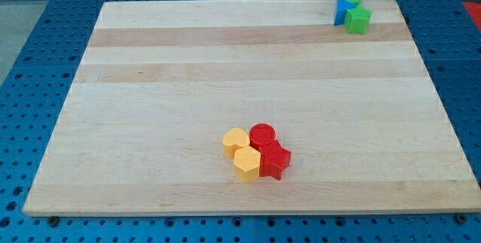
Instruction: Move your arm at the top right
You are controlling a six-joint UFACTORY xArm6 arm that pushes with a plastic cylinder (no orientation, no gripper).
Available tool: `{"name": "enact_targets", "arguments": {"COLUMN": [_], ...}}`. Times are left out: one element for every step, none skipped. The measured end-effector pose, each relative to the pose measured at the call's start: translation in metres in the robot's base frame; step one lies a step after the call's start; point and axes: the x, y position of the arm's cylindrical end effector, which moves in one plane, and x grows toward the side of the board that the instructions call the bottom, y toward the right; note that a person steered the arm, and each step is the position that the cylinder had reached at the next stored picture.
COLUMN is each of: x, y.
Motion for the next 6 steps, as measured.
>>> {"name": "enact_targets", "arguments": {"x": [0.000, 0.000, 0.000, 0.001, 0.000, 0.000], "y": [-0.004, -0.008, -0.012, -0.016, -0.020, -0.029]}}
